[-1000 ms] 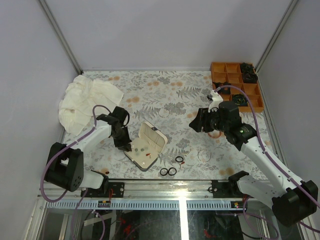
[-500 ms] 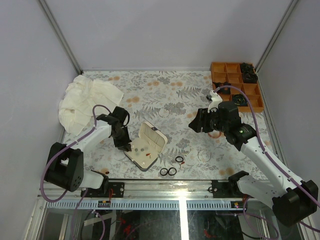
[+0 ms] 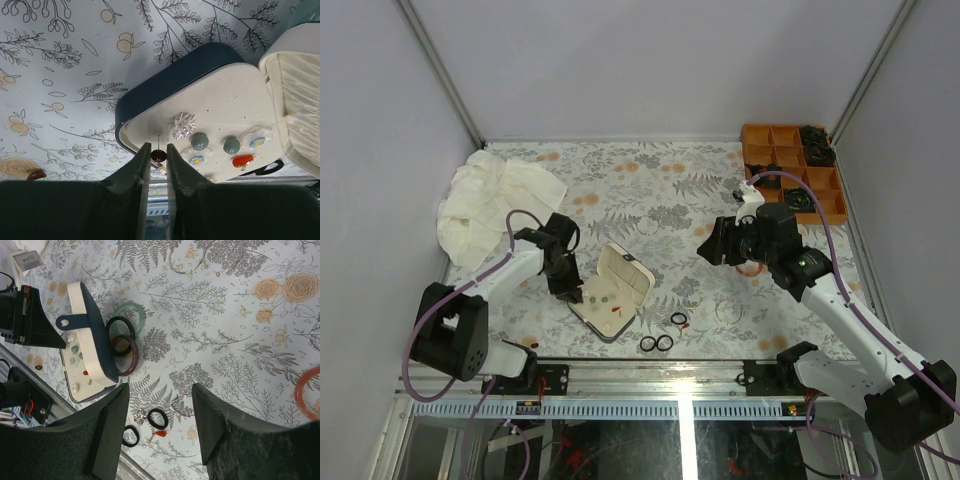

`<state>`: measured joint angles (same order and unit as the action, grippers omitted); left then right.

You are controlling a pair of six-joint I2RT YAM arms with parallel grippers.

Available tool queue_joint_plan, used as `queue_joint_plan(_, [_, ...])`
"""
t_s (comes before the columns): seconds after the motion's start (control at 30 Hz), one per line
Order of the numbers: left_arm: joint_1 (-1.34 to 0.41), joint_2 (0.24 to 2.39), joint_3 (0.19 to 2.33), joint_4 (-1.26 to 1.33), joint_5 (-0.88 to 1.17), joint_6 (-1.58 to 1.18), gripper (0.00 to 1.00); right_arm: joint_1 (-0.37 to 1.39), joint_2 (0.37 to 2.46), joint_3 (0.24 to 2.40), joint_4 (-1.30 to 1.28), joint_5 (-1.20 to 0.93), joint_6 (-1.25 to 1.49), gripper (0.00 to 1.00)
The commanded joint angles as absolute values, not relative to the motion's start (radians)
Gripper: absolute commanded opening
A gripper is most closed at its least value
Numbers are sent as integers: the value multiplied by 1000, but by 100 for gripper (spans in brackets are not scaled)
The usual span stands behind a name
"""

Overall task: Organize the mixed jewelry
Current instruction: Place the jewelry in the jewelry box.

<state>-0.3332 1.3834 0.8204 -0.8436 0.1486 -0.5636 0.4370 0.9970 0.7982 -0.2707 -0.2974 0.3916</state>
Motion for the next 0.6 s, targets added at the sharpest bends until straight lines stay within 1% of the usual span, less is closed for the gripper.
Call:
queue_joint_plan(0.0, [-336,1411,830,-825,121,-554,0,445,993,800,-221,-299,381,60])
queue_joint_plan(0.57, [-333,1425,835,-815,120,-552,0,447,991,801,-222,-301,379,60])
